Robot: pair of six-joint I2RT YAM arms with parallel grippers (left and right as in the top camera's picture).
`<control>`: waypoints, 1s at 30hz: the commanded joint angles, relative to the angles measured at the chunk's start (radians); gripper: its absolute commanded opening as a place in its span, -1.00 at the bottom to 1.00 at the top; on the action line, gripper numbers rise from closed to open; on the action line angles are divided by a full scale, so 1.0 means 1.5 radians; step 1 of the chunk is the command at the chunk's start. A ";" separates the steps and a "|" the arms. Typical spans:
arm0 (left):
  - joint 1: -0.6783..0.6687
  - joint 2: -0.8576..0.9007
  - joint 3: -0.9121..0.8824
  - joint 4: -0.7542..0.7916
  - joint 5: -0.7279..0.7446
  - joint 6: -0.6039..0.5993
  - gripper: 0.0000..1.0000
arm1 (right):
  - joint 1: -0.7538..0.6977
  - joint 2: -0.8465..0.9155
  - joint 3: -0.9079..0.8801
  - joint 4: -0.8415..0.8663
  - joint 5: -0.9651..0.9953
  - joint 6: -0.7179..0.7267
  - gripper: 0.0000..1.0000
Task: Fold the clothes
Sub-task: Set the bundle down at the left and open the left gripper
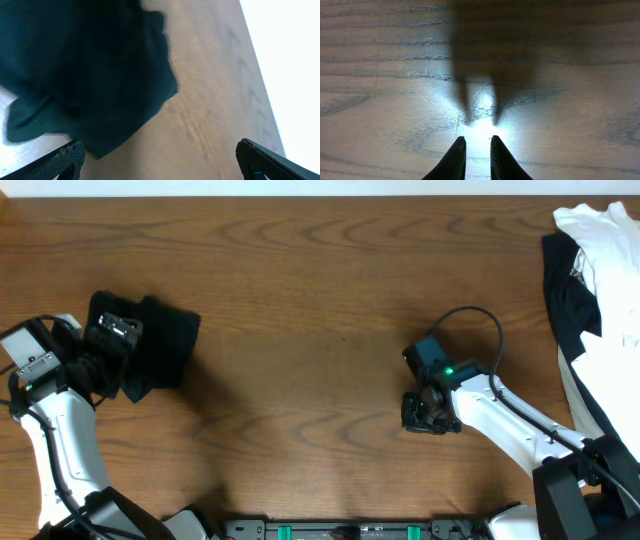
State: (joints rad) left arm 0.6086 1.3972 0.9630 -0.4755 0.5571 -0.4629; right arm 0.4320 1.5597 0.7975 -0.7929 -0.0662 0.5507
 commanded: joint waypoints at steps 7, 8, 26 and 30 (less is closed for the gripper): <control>-0.004 0.013 0.005 -0.023 -0.140 0.014 0.96 | -0.004 0.000 -0.003 -0.001 0.009 -0.007 -0.67; -0.009 0.014 0.005 -0.009 -0.141 0.026 0.96 | -0.004 0.000 -0.003 -0.001 0.009 -0.007 -0.67; -0.063 0.192 0.005 0.129 -0.048 0.100 0.97 | -0.004 0.000 -0.003 -0.025 0.006 -0.007 -0.67; -0.032 0.238 0.005 0.098 -0.047 0.088 0.96 | -0.004 0.000 -0.003 -0.024 0.007 -0.007 -0.67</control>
State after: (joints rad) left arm 0.5301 1.7164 0.9630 -0.3061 0.4850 -0.3252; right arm 0.4320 1.5597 0.7967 -0.8295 -0.0666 0.5503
